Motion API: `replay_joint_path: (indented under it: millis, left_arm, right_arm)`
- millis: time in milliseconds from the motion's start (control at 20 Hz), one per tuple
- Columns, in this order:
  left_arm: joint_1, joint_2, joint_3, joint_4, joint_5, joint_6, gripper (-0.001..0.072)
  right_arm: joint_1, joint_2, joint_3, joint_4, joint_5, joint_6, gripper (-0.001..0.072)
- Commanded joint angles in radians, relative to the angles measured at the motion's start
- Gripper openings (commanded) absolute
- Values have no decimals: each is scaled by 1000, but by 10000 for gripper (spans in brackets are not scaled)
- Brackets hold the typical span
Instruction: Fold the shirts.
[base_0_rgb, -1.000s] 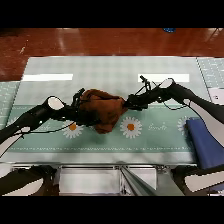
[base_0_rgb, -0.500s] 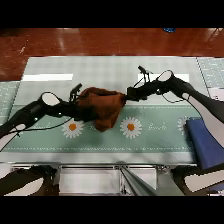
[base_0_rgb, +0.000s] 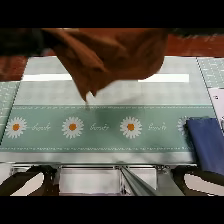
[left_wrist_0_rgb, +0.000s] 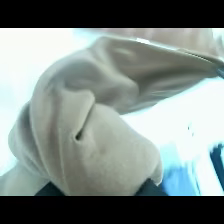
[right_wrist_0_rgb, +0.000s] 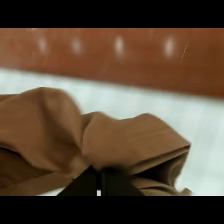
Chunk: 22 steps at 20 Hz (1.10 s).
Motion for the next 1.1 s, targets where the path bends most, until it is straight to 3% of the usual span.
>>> replay_joint_path:
  millis: [0, 200, 350, 450, 600, 850, 1050]
  left_arm:
    - [123, 34, 282, 1, -119, -19, 18]
    - [291, 117, 382, 3, -210, -16, 18]
    - [391, 195, 381, 118, -334, -14, 18]
    - [392, 241, 371, 220, -402, -18, 18]
    - [330, 315, 293, 229, -433, -14, 18]
    - [168, 418, -36, 315, -526, -15, 19]
    - [109, 430, -457, 323, -499, -10, 18]
  right_arm:
    - [-71, 172, 193, -76, 15, 16, 22]
    - [-135, 397, 197, -253, 70, 34, 22]
    - [-144, 520, 196, -409, 156, 68, 22]
    - [-144, 567, 196, -468, 268, 80, 22]
    - [-144, 632, 98, -484, 386, 106, 22]
    - [-144, 751, -301, -417, 449, 123, 22]
    - [-144, 767, -653, -312, 344, 119, 22]
